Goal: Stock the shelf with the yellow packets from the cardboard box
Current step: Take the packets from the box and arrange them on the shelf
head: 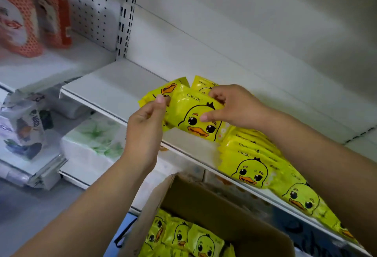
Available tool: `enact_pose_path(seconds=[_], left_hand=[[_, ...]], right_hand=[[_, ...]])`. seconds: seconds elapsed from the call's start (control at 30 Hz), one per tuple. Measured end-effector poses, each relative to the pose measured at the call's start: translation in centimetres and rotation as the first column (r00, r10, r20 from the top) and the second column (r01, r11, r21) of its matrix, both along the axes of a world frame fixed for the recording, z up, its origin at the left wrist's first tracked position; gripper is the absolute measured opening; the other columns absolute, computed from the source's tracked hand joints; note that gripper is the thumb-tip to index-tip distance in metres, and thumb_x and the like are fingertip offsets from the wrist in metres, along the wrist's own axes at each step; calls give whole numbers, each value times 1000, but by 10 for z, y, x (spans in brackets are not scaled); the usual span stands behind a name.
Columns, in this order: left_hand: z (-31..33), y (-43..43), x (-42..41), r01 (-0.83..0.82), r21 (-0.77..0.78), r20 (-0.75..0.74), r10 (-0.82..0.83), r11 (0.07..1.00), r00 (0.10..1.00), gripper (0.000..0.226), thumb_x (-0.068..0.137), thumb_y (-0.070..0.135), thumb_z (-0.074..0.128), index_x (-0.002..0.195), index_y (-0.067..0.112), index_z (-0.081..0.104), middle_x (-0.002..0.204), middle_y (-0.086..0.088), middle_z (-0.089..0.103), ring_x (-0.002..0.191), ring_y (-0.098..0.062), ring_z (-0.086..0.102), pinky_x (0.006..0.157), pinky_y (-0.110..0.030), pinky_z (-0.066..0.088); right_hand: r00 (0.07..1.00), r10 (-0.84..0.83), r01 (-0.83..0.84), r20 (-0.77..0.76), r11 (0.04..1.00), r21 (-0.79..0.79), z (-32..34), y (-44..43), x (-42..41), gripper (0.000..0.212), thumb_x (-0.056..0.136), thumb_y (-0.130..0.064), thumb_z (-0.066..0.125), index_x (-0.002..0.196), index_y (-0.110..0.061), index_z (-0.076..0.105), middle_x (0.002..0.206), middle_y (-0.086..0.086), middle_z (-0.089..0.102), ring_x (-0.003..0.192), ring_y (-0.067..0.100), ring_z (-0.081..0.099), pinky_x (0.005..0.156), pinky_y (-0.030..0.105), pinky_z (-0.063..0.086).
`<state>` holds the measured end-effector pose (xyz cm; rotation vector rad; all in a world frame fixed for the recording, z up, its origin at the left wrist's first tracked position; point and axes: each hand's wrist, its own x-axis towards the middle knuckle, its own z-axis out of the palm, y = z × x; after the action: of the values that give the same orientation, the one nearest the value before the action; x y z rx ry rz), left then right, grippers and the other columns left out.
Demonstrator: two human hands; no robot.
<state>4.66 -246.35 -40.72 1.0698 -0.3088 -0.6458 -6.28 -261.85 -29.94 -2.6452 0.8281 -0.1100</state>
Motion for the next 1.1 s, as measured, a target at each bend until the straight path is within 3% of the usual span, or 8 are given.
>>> enact_pose_path(seconds=[0.1, 0.2, 0.33, 0.5, 0.7, 0.83, 0.93, 1.1], left_hand=[[-16, -4, 22, -99, 52, -60, 102, 994, 993, 7, 98, 33, 69, 101, 34, 76, 109, 14, 76, 103, -2, 70, 89, -30, 58], [-34, -7, 38, -143, 93, -75, 150, 985, 986, 19, 93, 19, 74, 98, 37, 77, 113, 13, 74, 110, -6, 69, 105, -36, 52], [-42, -15, 47, -148, 84, -135, 159, 985, 978, 27, 93, 11, 73, 96, 38, 78, 120, 5, 73, 120, -17, 67, 108, -42, 51], [-44, -19, 51, -132, 84, -151, 144, 988, 978, 28, 94, 9, 72, 97, 36, 78, 118, 6, 73, 117, -15, 68, 108, -41, 52], [-40, -17, 47, -87, 100, -125, 99, 991, 987, 25, 95, 9, 71, 102, 33, 76, 113, 15, 70, 114, -11, 67, 107, -37, 52], [-41, -14, 43, -24, 110, -108, 36, 994, 993, 27, 93, 8, 73, 100, 34, 80, 119, 9, 72, 116, -16, 68, 106, -42, 53], [-35, -11, 39, 63, 107, -76, -55, 992, 996, 26, 90, 12, 75, 102, 35, 81, 127, 2, 70, 117, -22, 68, 104, -47, 54], [-22, 0, 19, 301, 92, -39, -298, 949, 954, 24, 94, 2, 69, 101, 25, 75, 115, -2, 74, 92, -24, 74, 93, -51, 60]], right_hand=[[982, -168, 174, 87, 982, -68, 0, -43, 14, 40, 66, -42, 90, 83, -16, 65, 88, 12, 72, 81, 34, 66, 73, 39, 52], [948, -271, 288, 164, 954, -85, -18, -82, 35, 38, 70, -39, 89, 87, -13, 67, 79, 4, 66, 72, 21, 58, 67, 34, 46], [964, -258, 264, 58, 933, -245, -55, -118, 62, 33, 74, -34, 87, 77, -15, 59, 75, 1, 55, 75, 23, 52, 63, 30, 31], [952, -301, 270, -56, 910, -313, -81, -150, 71, 40, 69, -38, 90, 92, -26, 59, 98, 1, 62, 98, 27, 60, 78, 35, 46], [938, -338, 245, -76, 802, -545, -80, -156, 65, 49, 70, -40, 88, 105, -16, 63, 108, 10, 65, 110, 32, 52, 83, 39, 44], [956, -272, 292, 107, 864, -410, -73, -137, 63, 55, 73, -37, 87, 115, -13, 60, 121, 10, 57, 118, 30, 48, 92, 43, 44], [920, -225, 297, 320, 935, -196, -63, -96, 61, 39, 83, -38, 78, 110, -14, 64, 117, 3, 62, 109, 21, 57, 90, 35, 46], [918, -238, 226, 317, 971, 75, -51, -5, 22, 31, 94, -40, 67, 116, -19, 65, 117, -11, 66, 105, 7, 59, 86, 21, 44]])
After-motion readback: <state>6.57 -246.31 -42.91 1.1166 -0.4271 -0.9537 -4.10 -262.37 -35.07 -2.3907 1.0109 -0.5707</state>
